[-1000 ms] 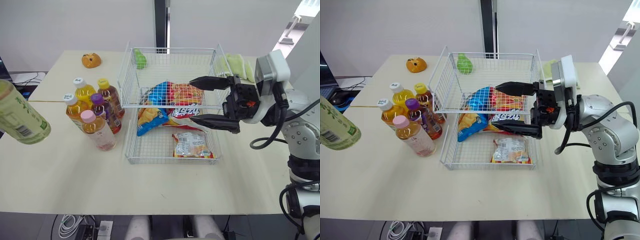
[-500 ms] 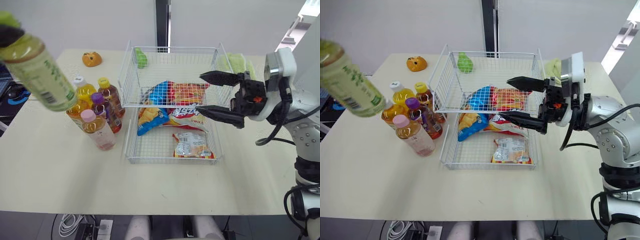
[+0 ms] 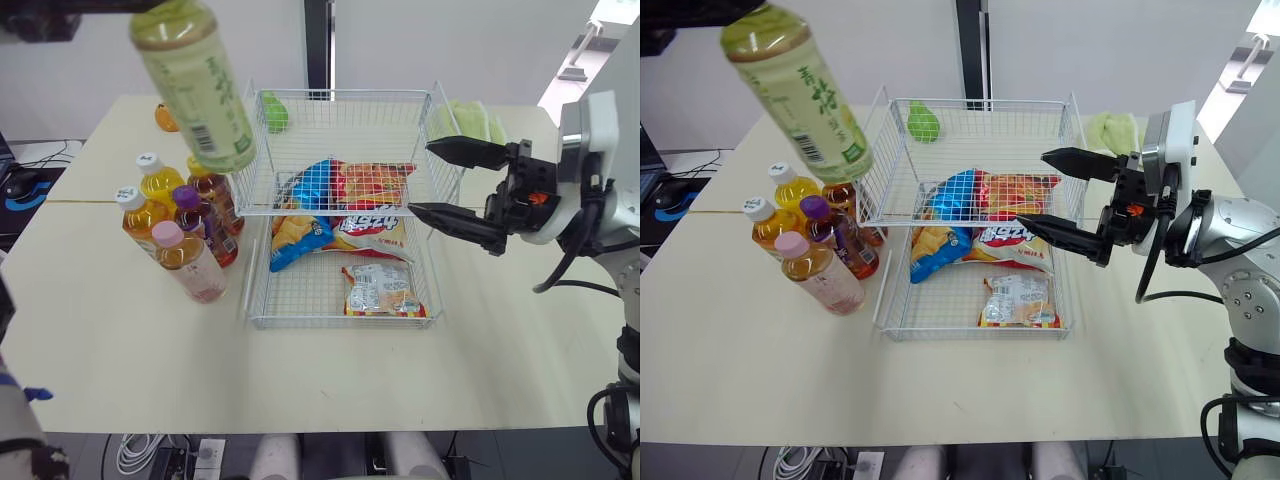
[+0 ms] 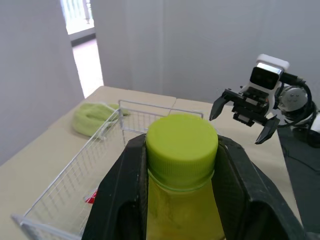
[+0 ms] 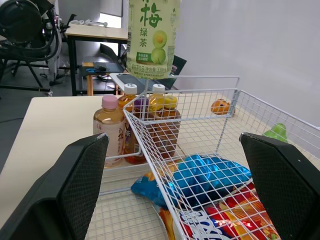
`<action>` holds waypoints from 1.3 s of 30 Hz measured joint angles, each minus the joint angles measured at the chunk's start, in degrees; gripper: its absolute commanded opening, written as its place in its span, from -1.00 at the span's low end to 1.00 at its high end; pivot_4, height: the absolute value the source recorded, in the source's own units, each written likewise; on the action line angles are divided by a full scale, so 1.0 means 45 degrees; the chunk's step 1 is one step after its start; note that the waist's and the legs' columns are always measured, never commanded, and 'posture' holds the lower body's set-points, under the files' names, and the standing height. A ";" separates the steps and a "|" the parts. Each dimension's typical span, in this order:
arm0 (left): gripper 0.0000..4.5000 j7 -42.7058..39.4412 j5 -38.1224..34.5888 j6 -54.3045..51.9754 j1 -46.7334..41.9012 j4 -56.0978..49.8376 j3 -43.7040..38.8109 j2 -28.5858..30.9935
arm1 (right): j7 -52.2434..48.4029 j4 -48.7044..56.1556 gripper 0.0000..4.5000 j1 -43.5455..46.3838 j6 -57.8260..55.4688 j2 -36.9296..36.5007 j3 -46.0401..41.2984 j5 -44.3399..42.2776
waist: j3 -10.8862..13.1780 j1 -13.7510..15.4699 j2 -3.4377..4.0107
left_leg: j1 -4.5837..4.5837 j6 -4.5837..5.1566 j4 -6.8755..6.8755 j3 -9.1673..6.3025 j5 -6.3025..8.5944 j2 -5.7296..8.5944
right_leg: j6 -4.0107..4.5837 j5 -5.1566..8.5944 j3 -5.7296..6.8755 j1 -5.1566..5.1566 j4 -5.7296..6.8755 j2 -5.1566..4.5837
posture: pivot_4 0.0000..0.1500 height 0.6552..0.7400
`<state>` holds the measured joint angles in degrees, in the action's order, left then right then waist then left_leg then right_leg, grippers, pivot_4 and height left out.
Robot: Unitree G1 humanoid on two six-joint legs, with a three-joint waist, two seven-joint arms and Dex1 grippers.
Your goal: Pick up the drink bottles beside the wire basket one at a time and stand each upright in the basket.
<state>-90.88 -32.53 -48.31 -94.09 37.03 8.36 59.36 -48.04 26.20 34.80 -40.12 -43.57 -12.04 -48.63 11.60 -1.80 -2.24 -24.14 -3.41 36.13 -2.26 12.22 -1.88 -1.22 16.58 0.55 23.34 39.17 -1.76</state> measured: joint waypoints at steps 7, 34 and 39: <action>-0.40 -0.0265 0.0685 0.1594 -0.1133 0.2381 0.0065 -0.2011 | 0.0834 0.0725 1.00 -0.0604 -0.0328 -0.0366 -0.0604 -0.0462 | 0.0000 -0.0003 -0.0001 | -0.0008 0.0000 0.0006 -0.0004 0.0000 0.0003 | 0.0001 -0.0001 0.0003 0.0000 0.0002 -0.0004 | 1.00 1.00; -0.40 0.4981 0.4549 0.8431 -0.1582 0.8020 -0.1643 -0.9127 | 0.4417 0.2765 1.00 -0.1520 -0.0974 -0.0806 -0.1390 -0.1381 | 0.0003 0.0021 -0.0002 | -0.0071 0.0013 0.0177 -0.0023 0.0005 0.0030 | -0.0007 -0.0003 0.0008 0.0036 0.0160 -0.0020 | 1.00 1.00; -0.40 0.5758 0.4866 0.8591 -0.1724 0.8311 -0.1983 -0.9459 | 0.4595 0.2769 1.00 -0.1618 -0.0964 -0.0808 -0.1390 -0.1467 | 0.0003 0.0029 -0.0002 | -0.0071 0.0013 0.0177 -0.0023 0.0005 0.0031 | -0.0007 -0.0003 0.0009 0.0036 0.0162 -0.0020 | 1.00 1.00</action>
<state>-64.97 -10.63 -9.65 -101.85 74.43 -0.56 16.80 -27.36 38.66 27.52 -44.46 -47.21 -18.29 -55.23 11.61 -1.67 -2.25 -24.46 -3.35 36.92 -2.36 12.24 -1.73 -1.25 16.57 0.59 23.50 39.90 -1.85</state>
